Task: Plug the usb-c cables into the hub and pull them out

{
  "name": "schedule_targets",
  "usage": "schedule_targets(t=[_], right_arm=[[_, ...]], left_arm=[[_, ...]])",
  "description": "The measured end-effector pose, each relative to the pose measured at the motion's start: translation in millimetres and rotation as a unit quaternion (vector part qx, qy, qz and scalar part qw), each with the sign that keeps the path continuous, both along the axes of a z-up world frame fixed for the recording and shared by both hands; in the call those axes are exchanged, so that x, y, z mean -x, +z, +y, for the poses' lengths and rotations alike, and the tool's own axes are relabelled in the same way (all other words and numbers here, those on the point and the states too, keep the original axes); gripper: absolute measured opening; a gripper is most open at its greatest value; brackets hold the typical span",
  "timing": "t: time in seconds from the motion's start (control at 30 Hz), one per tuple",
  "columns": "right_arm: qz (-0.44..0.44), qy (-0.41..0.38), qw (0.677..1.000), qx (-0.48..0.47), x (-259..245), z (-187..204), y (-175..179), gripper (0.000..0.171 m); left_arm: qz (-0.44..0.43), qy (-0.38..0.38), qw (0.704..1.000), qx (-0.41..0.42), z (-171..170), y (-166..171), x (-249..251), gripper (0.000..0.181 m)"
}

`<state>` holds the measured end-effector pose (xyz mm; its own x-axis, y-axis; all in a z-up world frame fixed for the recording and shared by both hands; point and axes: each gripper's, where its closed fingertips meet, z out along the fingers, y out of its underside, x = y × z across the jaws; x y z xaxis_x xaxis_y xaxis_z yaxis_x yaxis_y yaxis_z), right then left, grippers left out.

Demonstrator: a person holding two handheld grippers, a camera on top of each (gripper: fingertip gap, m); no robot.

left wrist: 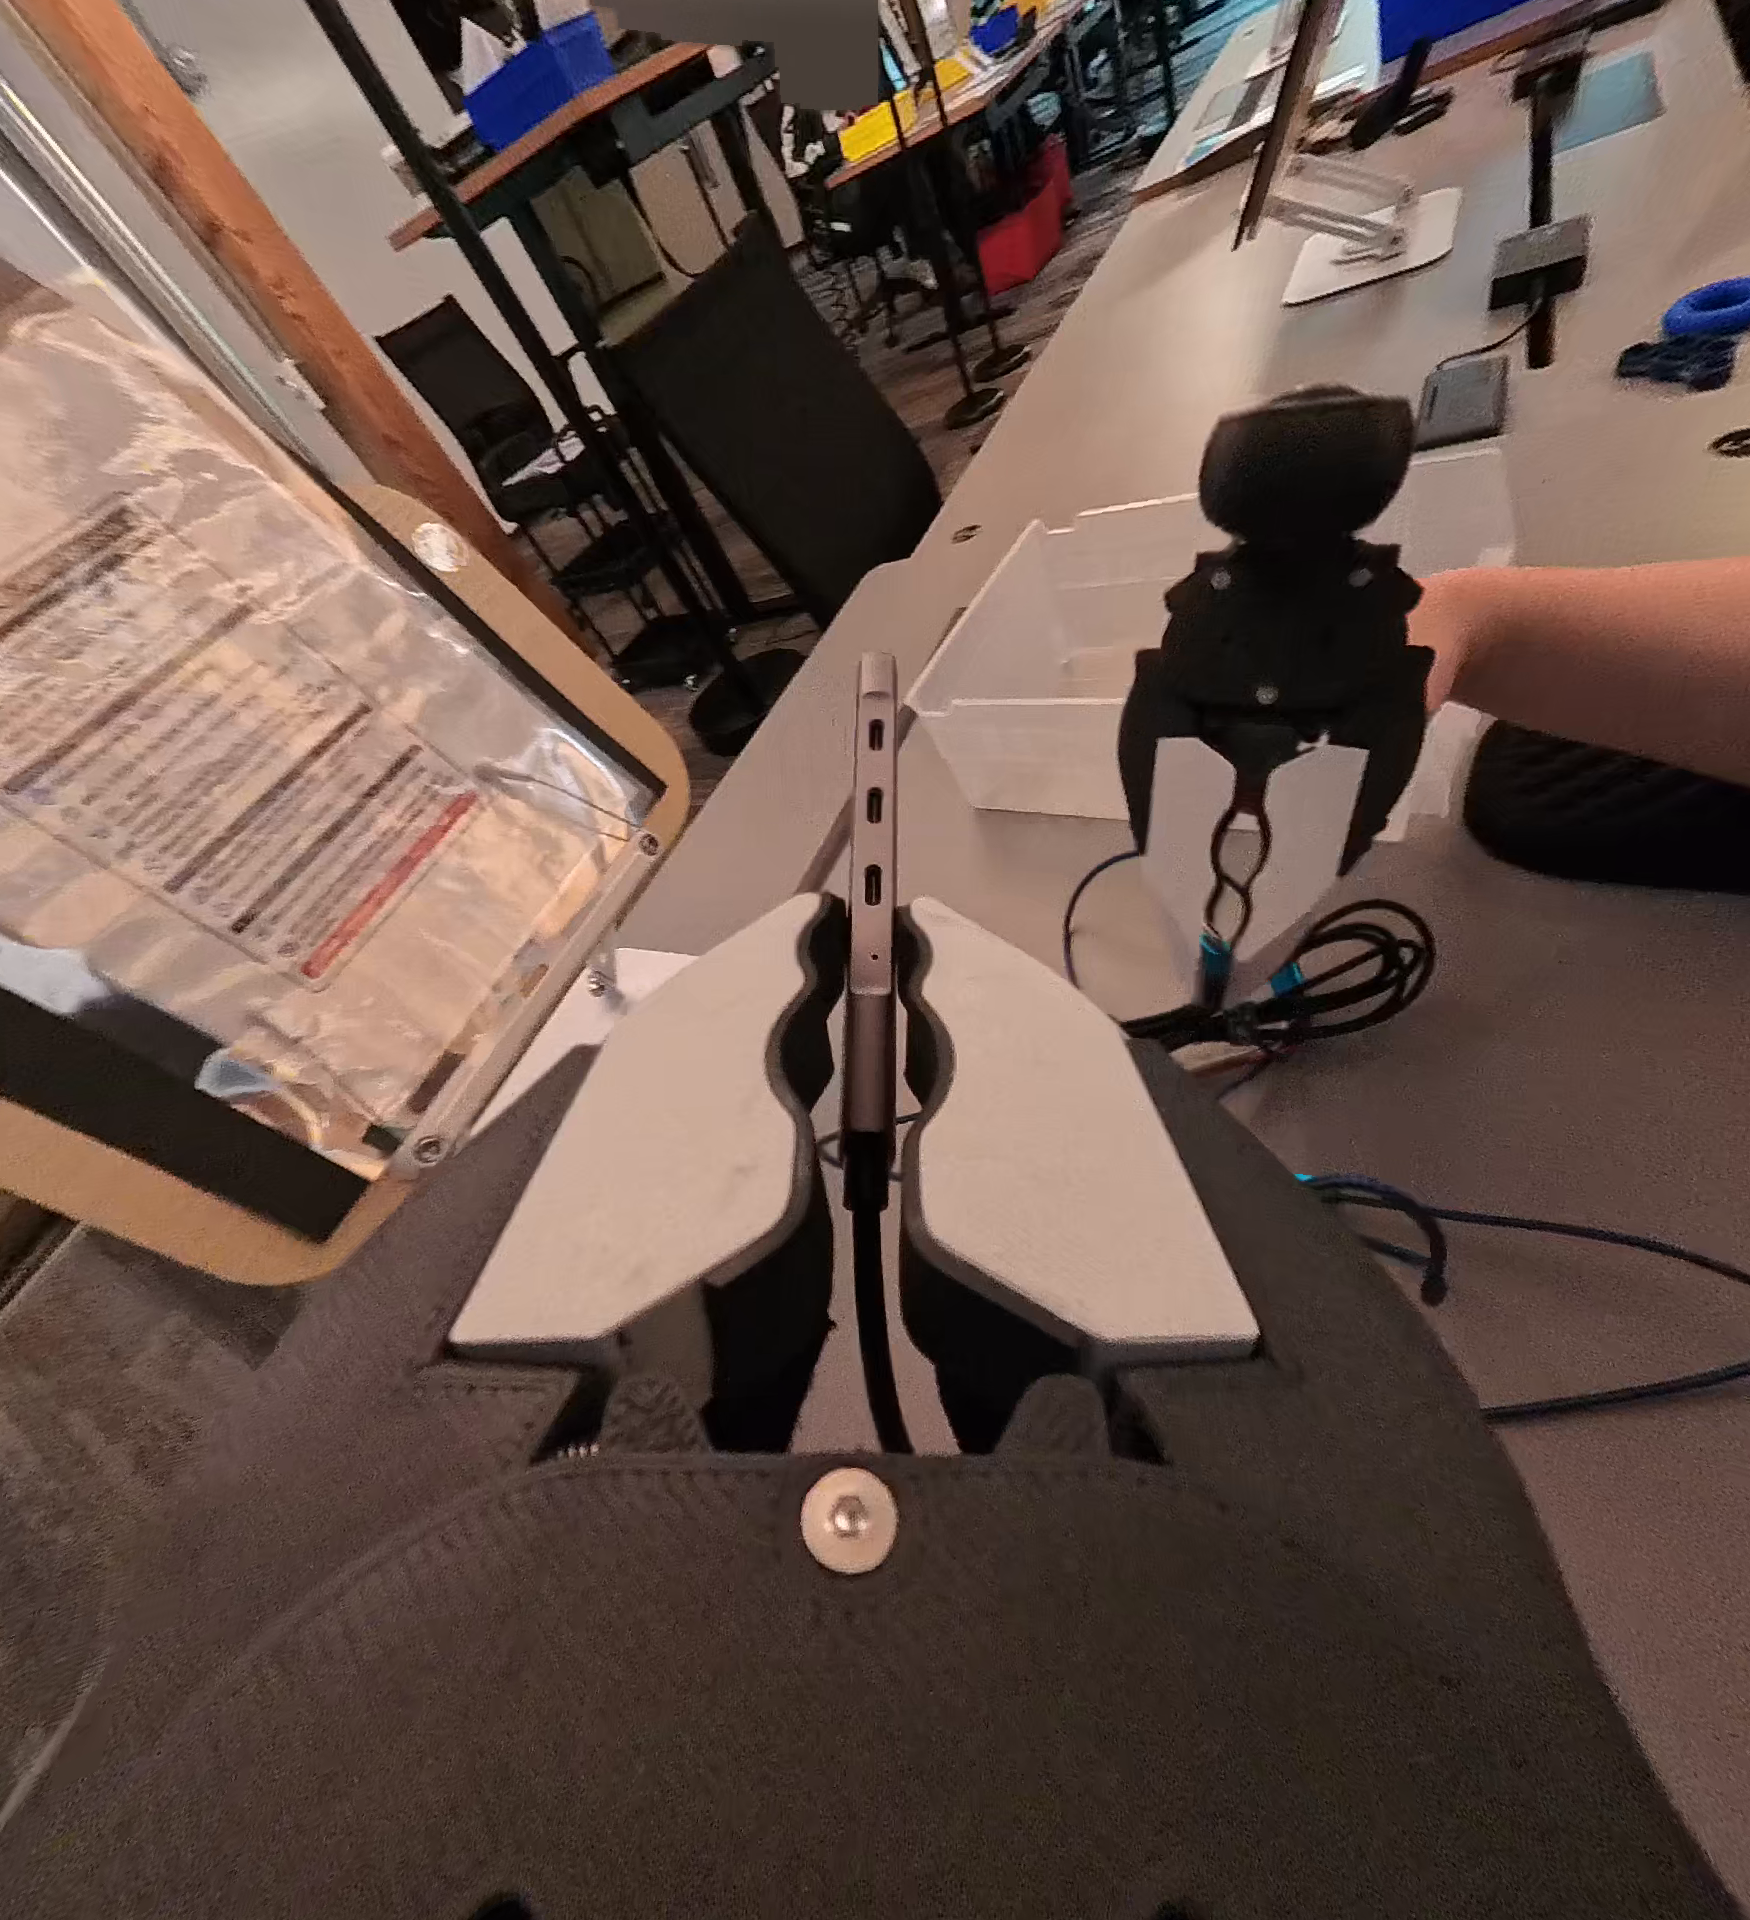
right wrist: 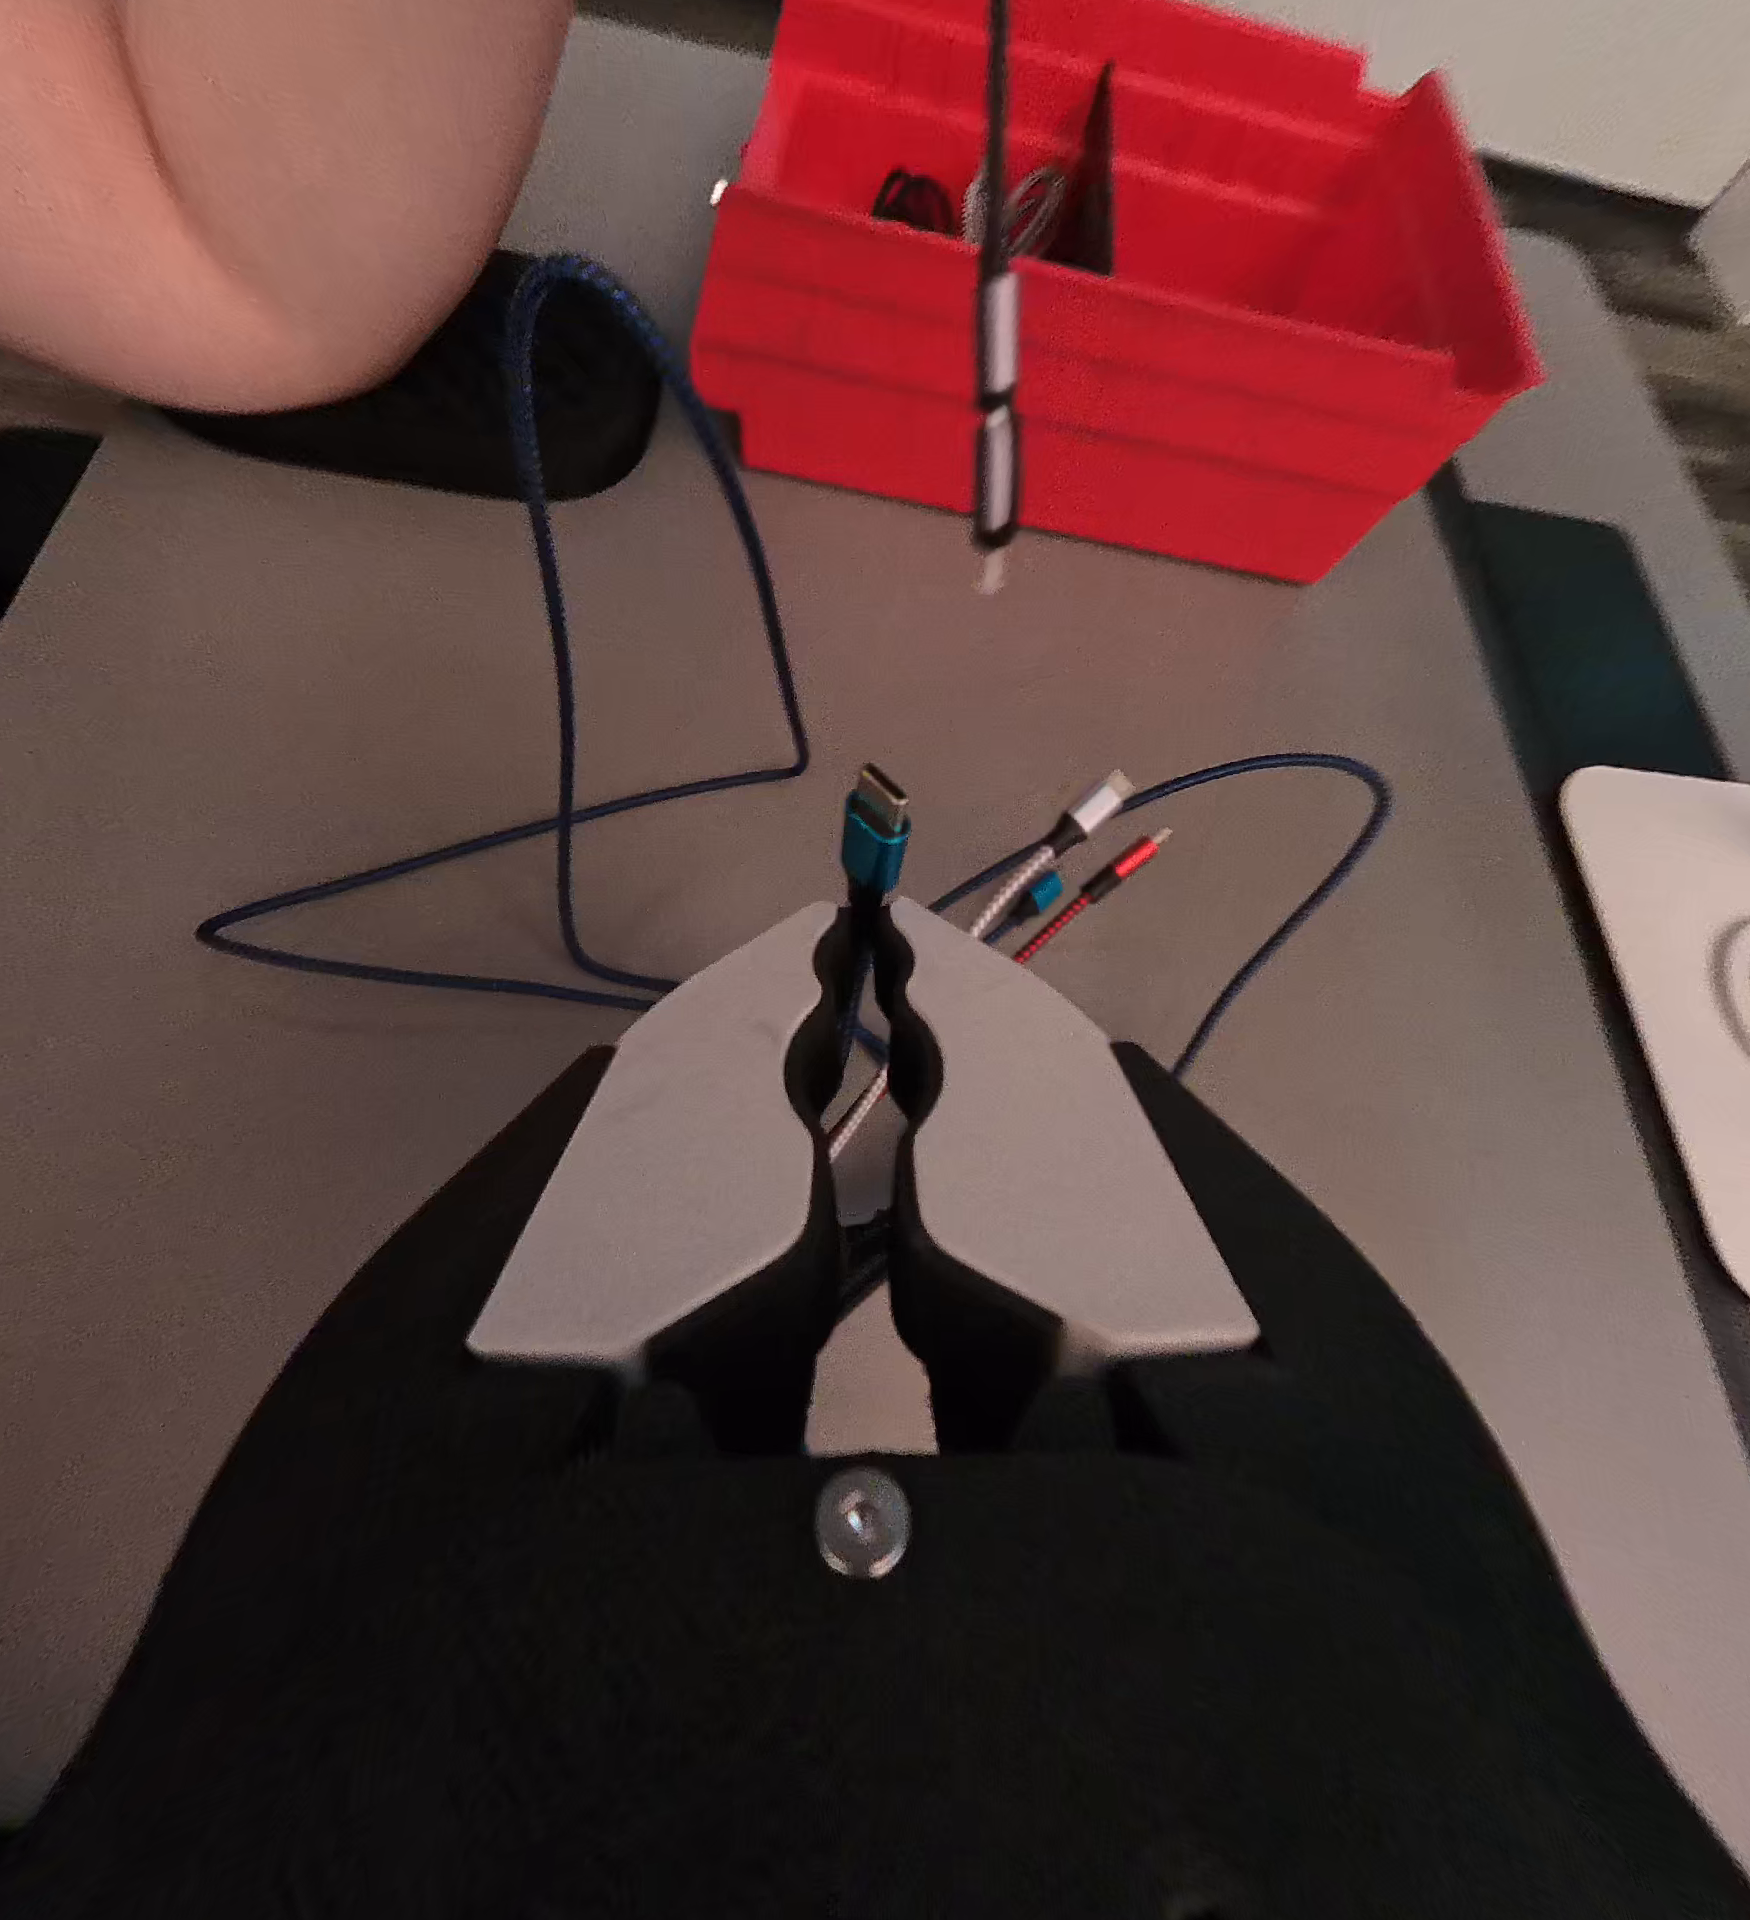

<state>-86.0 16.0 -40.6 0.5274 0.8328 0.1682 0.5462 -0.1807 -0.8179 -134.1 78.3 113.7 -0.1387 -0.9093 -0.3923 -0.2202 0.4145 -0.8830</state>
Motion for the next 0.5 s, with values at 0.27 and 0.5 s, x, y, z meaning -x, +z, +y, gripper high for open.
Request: schedule_targets(t=[0.27, 0.5], right_arm=[[-0.014, -0.019, 1.000, -0.003, -16, -2, 5, 0.004], [-0.047, 0.000, 0.995, 0.090, -23, -19, -24, 0.004]], left_arm=[[0.031, 0.031, 0.997, -0.061, 1, -21, -23, 0.008], [0.153, 0.161, 0.966, -0.129, 50, -77, -38, 0.008]])
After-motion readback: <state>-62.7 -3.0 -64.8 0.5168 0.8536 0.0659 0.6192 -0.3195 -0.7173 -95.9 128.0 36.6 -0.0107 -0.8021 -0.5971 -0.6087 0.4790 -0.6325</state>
